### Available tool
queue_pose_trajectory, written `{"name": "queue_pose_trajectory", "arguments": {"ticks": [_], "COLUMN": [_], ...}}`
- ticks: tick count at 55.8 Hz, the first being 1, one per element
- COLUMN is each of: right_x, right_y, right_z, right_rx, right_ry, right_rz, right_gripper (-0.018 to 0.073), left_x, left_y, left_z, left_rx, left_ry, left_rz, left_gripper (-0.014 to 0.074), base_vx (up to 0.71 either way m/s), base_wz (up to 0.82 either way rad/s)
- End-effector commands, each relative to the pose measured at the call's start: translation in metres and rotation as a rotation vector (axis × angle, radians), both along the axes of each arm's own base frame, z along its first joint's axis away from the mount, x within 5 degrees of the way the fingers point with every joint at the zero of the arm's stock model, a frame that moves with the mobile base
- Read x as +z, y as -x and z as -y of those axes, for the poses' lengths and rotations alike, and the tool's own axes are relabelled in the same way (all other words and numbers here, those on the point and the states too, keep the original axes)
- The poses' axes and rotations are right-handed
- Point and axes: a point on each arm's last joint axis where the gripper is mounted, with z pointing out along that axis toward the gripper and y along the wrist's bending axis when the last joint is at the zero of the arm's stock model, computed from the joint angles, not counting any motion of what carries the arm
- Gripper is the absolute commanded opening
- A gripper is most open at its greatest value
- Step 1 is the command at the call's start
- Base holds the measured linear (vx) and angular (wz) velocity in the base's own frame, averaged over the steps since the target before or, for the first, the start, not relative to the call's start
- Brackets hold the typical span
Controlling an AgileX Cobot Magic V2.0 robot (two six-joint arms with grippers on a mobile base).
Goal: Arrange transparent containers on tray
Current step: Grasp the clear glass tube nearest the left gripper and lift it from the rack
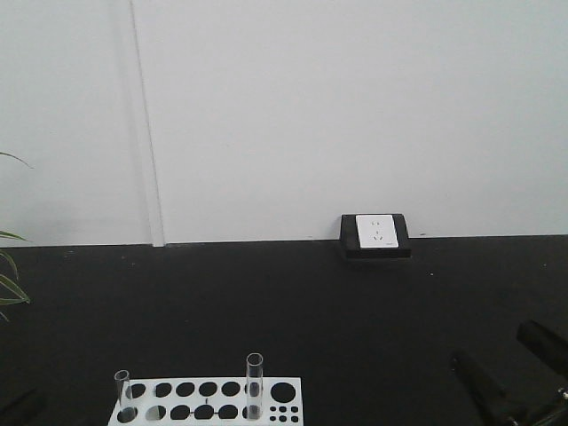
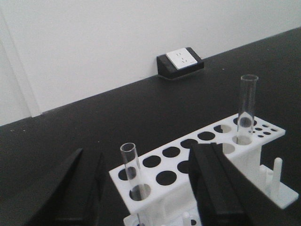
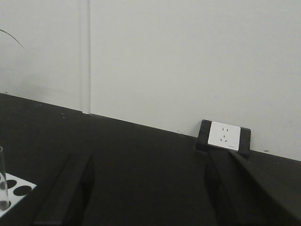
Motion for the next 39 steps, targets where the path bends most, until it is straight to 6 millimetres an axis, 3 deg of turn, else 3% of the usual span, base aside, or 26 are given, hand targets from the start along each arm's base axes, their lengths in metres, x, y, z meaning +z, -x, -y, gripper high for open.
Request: {"name": "queue_pose_trajectory", "arguments": {"ticks": [1, 18, 39], "right_x": [0.018, 0.015, 0.015], "right_y": [-0.003, -0.008, -0.008], "right_z": [-0.004, -0.006, -0.006], "right_rx": [0.043, 0.054, 0.054], "right_ry": [-0.068, -0.077, -0.077], "right_rz": [0.136, 0.136, 0.136], "right_gripper": [0.0536, 0.0536, 0.0536], "left_x": [0.011, -0.013, -0.036], "left_y": [-0.011, -0.056, -0.099], "left_z": [0.007, 0.008, 0.016], "left_rx": [-0.055, -0.013, -0.031], "left_ry": [0.097, 0.202, 0.171], "left_rz": [0.117, 0.198, 0.111], "left_gripper": [0.0489, 0.0489, 0.0489], "base_vx": [0.00, 0.00, 0.00], "base_wz": [0.00, 0.00, 0.00]}}
